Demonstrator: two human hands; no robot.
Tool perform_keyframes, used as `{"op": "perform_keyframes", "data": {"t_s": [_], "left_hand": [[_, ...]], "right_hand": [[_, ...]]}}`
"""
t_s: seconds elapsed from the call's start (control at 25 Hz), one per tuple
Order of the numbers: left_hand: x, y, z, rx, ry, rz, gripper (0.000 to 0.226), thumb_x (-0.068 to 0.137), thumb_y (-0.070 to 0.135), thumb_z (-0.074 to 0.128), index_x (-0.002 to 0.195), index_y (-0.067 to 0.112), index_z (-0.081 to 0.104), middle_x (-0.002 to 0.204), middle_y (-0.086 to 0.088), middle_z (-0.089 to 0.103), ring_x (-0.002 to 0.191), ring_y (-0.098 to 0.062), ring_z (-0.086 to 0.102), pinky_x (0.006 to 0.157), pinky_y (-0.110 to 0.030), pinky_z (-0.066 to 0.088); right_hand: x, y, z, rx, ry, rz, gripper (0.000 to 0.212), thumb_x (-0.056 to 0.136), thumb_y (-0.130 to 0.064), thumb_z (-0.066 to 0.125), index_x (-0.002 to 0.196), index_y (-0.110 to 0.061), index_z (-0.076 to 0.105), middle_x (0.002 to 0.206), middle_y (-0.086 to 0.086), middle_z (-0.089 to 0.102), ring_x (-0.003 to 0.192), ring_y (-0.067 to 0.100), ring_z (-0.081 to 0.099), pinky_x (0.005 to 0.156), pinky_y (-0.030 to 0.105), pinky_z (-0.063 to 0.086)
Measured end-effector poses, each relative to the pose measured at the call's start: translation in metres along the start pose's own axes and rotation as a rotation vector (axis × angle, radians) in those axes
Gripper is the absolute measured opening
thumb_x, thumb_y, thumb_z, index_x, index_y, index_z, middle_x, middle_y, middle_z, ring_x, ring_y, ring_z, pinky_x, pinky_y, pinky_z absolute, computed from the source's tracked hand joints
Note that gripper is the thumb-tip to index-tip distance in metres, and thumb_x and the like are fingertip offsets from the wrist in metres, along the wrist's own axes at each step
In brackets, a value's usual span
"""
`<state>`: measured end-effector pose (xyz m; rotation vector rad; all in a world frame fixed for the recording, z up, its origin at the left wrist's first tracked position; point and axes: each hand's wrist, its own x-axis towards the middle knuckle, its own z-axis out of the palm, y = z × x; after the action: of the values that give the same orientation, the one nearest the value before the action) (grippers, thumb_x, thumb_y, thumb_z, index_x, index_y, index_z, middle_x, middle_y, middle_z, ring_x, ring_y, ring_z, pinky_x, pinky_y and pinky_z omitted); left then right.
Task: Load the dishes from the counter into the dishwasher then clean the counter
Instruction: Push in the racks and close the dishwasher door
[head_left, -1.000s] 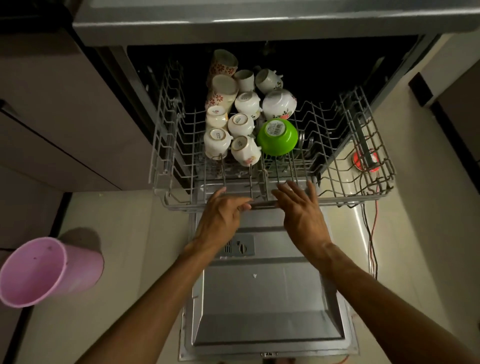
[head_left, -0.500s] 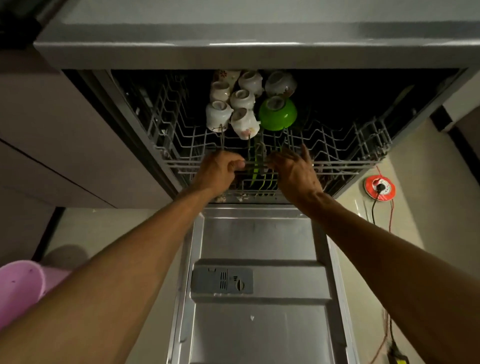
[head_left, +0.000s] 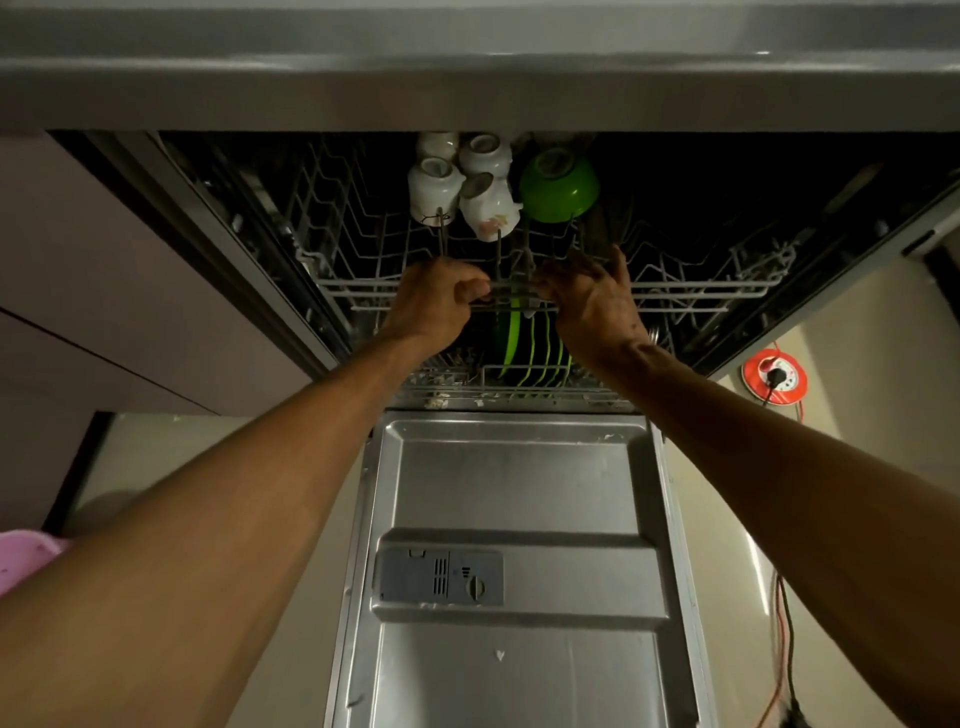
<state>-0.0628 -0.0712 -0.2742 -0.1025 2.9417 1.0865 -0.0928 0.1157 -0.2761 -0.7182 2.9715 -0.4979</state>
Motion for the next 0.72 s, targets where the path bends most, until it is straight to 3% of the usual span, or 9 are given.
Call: {"op": "perform_keyframes", "data": {"t_s": [0.08, 0.16, 0.28, 0.4, 0.52, 0.72], "left_hand": [[0.001, 0.0, 0.003, 0.01, 0.001, -0.011, 0.02, 0.098, 0.015, 0.055, 0.106, 0.013, 0.073, 0.106, -0.005, 0.072, 0.1, -0.014, 0.061, 0.077, -0.018, 0.037], [0.003, 0.003, 0.004, 0.017, 0.031, -0.051, 0.02, 0.099, 0.016, 0.054, 0.105, 0.014, 0.073, 0.107, -0.009, 0.071, 0.109, -0.024, 0.058, 0.09, -0.025, 0.039], [-0.01, 0.014, 0.005, 0.11, 0.038, -0.055, 0.025, 0.1, 0.022, 0.049, 0.115, 0.013, 0.068, 0.125, -0.012, 0.063, 0.13, -0.029, 0.044, 0.117, -0.034, 0.009], [-0.058, 0.026, 0.016, 0.121, 0.139, 0.04, 0.051, 0.099, 0.034, 0.051, 0.143, 0.009, 0.046, 0.152, -0.009, 0.04, 0.146, -0.024, 0.025, 0.121, -0.036, 0.01], [-0.12, 0.019, 0.046, 0.162, 0.23, 0.157, 0.055, 0.098, 0.032, 0.051, 0.144, 0.002, 0.042, 0.152, -0.015, 0.038, 0.145, -0.026, 0.029, 0.122, -0.035, 0.013], [-0.194, 0.004, 0.087, 0.158, 0.111, 0.013, 0.06, 0.1, 0.034, 0.049, 0.148, 0.003, 0.034, 0.157, -0.014, 0.03, 0.149, -0.024, 0.019, 0.122, -0.034, 0.007]], "right_hand": [[0.001, 0.004, 0.001, 0.001, -0.001, -0.012, 0.047, 0.095, -0.004, 0.048, 0.137, -0.024, 0.052, 0.136, -0.004, 0.058, 0.142, 0.018, 0.03, 0.12, 0.05, 0.001], [0.003, 0.005, -0.004, -0.015, -0.016, -0.024, 0.04, 0.096, -0.008, 0.049, 0.133, -0.022, 0.055, 0.135, -0.003, 0.058, 0.14, 0.018, 0.032, 0.119, 0.052, 0.005], [-0.005, -0.001, -0.009, -0.059, -0.006, -0.063, 0.033, 0.101, -0.018, 0.042, 0.131, -0.017, 0.054, 0.141, 0.006, 0.051, 0.141, 0.023, 0.032, 0.118, 0.057, 0.008], [-0.048, -0.014, 0.002, 0.019, 0.114, -0.015, 0.053, 0.104, -0.043, 0.03, 0.147, -0.013, 0.037, 0.156, 0.01, 0.033, 0.148, 0.024, 0.021, 0.121, 0.053, 0.002], [-0.107, -0.022, 0.023, 0.005, 0.145, -0.034, 0.064, 0.102, -0.051, 0.03, 0.151, -0.01, 0.03, 0.157, 0.012, 0.029, 0.148, 0.024, 0.021, 0.121, 0.052, 0.004], [-0.174, -0.03, 0.052, 0.013, 0.009, 0.02, 0.07, 0.1, -0.055, 0.023, 0.153, -0.009, 0.025, 0.16, 0.011, 0.023, 0.149, 0.023, 0.017, 0.122, 0.045, 0.002]]}}
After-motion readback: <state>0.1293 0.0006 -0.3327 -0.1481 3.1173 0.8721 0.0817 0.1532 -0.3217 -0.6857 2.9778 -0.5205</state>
